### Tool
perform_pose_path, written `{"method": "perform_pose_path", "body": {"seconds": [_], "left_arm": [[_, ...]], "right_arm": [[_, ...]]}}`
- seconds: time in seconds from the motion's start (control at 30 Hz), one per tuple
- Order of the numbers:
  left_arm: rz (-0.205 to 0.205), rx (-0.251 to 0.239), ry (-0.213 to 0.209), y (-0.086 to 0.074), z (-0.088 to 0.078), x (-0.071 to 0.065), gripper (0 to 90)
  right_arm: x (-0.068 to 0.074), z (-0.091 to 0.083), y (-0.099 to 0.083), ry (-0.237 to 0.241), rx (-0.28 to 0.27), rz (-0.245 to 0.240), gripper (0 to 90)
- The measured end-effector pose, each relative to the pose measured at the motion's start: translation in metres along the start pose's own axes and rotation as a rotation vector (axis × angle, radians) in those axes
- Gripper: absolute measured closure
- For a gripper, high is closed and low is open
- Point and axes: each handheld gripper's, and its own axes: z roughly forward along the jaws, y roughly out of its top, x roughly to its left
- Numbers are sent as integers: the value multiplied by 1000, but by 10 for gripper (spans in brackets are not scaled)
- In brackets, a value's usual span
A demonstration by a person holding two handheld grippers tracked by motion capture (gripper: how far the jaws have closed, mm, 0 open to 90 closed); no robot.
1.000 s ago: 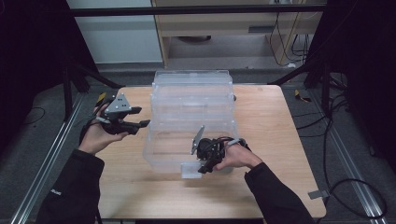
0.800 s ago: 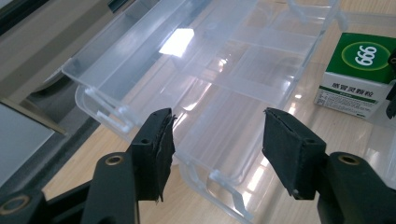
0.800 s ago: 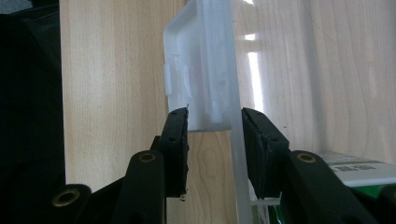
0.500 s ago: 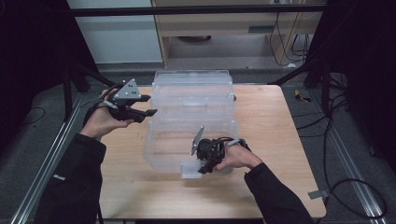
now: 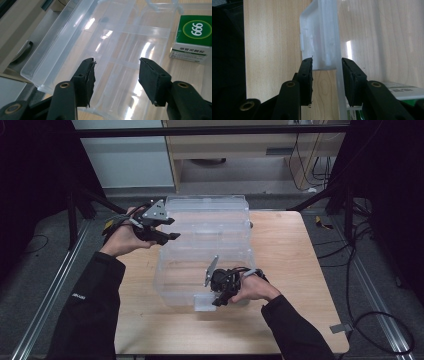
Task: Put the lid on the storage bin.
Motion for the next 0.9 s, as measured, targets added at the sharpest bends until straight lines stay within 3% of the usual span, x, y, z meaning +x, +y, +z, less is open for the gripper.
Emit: {"method": "perform_pose_path", "body": {"seconds": [0.4, 0.9], "left_arm": [[44, 45, -33, 8, 20, 14, 476], [70, 90, -75, 12, 45, 28, 511]], "right_arm": [[0, 0, 0, 9, -4, 0, 630], [-1, 1, 0, 12, -3, -7, 629]]}}
